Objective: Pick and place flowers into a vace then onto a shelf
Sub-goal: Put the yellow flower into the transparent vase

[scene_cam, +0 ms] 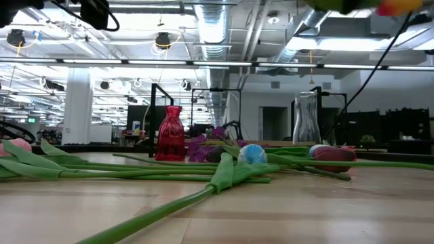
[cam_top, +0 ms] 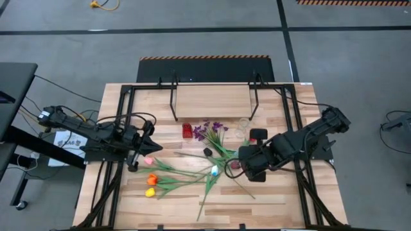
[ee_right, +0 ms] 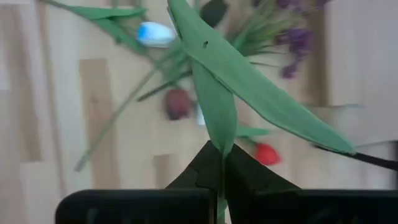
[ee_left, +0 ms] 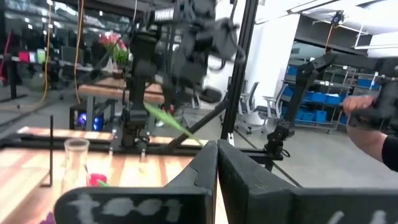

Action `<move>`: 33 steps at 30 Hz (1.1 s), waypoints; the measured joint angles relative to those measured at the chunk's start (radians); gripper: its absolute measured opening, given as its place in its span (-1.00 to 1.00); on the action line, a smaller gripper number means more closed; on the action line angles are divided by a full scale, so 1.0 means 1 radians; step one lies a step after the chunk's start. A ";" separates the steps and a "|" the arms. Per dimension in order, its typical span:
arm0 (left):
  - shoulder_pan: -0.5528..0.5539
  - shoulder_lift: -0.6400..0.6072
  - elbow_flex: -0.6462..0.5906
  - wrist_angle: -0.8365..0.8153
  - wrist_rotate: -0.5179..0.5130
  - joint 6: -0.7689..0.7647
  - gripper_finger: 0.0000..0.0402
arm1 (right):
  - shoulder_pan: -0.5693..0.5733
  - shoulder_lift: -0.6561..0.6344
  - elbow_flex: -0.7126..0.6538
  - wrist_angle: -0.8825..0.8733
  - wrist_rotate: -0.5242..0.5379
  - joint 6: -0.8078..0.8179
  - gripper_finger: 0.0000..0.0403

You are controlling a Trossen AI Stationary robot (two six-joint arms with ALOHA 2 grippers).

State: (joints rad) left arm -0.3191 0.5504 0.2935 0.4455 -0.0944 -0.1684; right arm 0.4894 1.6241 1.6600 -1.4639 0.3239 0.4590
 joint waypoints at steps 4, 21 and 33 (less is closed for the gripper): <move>0.000 0.056 0.000 0.047 0.000 -0.032 -1.00 | -0.030 0.072 0.121 -0.107 0.045 -0.078 -0.99; 0.002 0.209 0.071 0.103 0.006 -0.064 -1.00 | -0.064 0.246 0.361 -0.106 0.240 -0.633 -0.97; 0.022 0.587 0.314 0.023 0.037 -0.017 -1.00 | -0.058 0.246 0.365 -0.069 0.358 -0.706 -0.96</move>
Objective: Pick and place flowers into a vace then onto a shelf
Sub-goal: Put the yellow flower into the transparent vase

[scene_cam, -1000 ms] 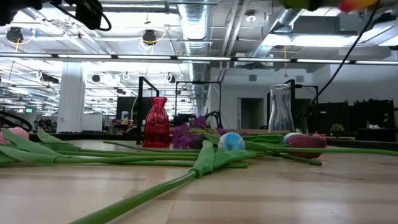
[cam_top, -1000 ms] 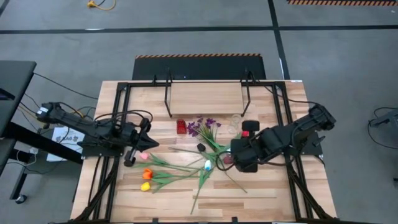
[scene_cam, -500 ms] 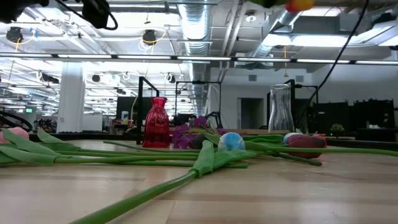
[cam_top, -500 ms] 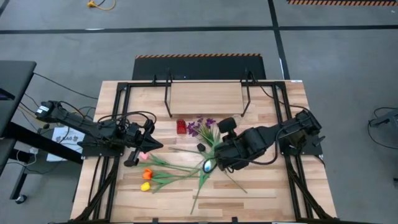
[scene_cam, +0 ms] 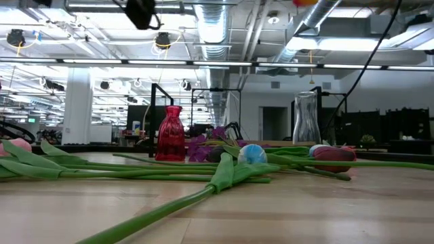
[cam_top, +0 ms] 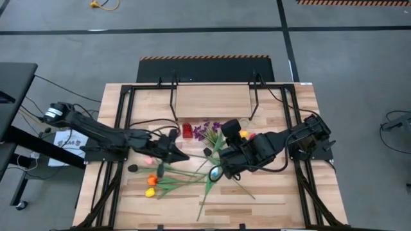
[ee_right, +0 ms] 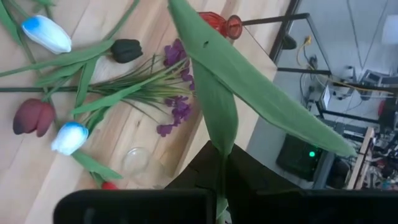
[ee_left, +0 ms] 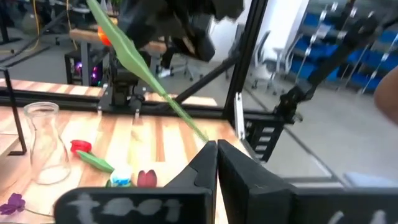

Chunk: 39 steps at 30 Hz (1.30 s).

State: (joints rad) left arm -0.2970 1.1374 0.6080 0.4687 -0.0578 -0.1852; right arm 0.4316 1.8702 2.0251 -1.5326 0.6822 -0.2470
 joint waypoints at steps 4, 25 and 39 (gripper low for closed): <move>0.007 0.094 0.089 -0.050 -0.003 0.030 -0.93 | 0.007 0.000 0.000 0.000 0.000 0.000 -0.96; 0.119 0.314 0.333 -0.196 0.186 -0.115 -0.36 | 0.013 0.000 0.000 -0.004 -0.001 0.002 -0.96; 0.127 0.323 0.344 -0.197 0.192 -0.141 -0.36 | 0.013 0.000 0.000 -0.004 -0.002 0.010 -0.96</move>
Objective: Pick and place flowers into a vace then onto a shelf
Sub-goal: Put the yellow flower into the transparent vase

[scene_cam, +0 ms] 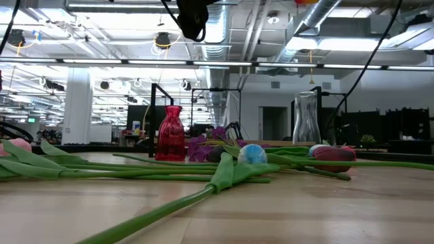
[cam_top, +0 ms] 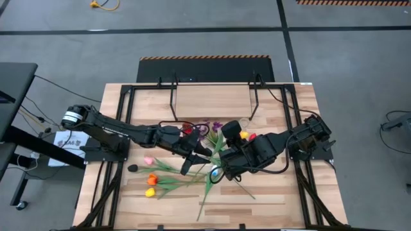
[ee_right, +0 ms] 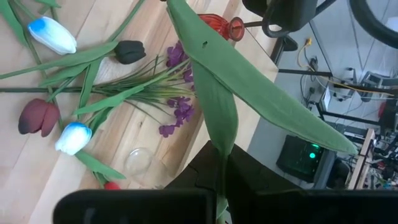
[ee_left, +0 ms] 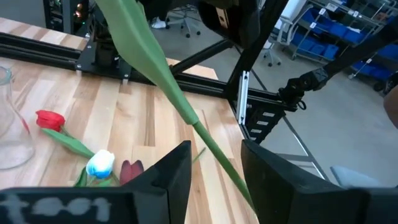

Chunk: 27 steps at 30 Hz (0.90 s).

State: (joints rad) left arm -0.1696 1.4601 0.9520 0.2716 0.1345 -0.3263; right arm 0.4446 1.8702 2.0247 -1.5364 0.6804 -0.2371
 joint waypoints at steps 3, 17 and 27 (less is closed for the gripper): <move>0.000 0.000 0.000 -0.001 0.000 0.000 -0.37 | 0.000 0.000 0.000 0.000 0.000 0.000 -0.96; 0.001 0.000 0.000 -0.043 -0.030 0.031 -0.98 | 0.000 0.000 0.000 0.003 0.001 0.001 -0.96; 0.001 -0.001 0.000 -0.040 -0.016 0.036 -1.00 | 0.004 0.000 0.000 0.078 -0.002 0.038 -0.73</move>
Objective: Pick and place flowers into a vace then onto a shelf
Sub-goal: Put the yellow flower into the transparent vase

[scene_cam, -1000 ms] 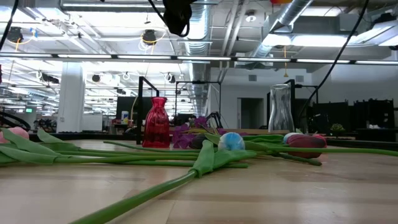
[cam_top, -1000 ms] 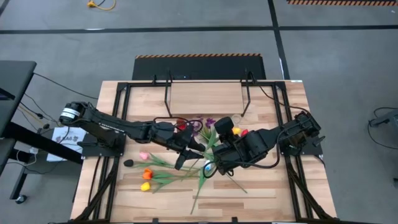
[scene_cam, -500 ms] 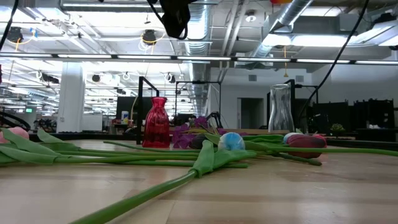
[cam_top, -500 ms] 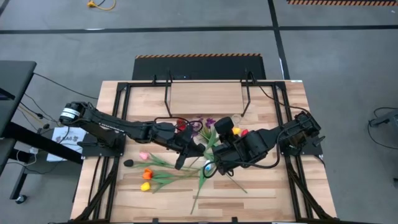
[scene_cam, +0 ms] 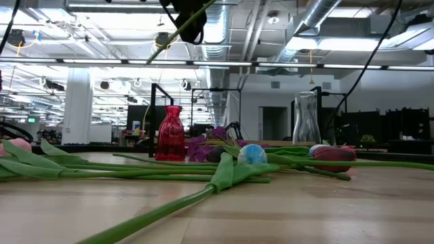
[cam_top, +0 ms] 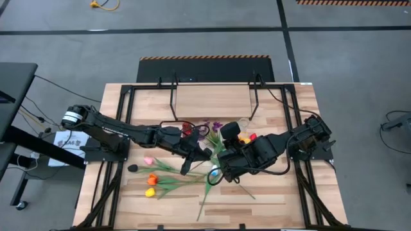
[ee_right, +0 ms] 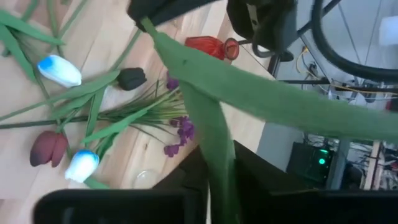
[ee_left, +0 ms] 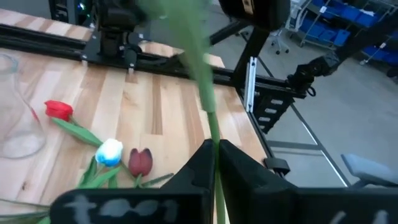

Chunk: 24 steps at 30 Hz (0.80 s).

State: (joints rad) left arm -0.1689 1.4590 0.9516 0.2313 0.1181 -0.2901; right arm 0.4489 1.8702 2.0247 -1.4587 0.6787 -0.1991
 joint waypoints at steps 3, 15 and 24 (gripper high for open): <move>0.001 -0.001 0.000 -0.001 -0.002 0.000 -1.00 | -0.007 0.000 0.000 -0.001 0.000 0.018 -0.58; 0.017 -0.001 0.000 -0.083 -0.133 0.016 -1.00 | -0.006 0.000 0.000 -0.002 0.002 0.035 0.17; 0.080 -0.031 0.000 -0.209 -0.319 0.040 -1.00 | 0.030 0.000 0.000 -0.002 0.012 0.038 0.27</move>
State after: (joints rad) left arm -0.0890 1.4284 0.9516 0.0220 -0.2005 -0.2497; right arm 0.4785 1.8702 2.0247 -1.4605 0.6909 -0.1610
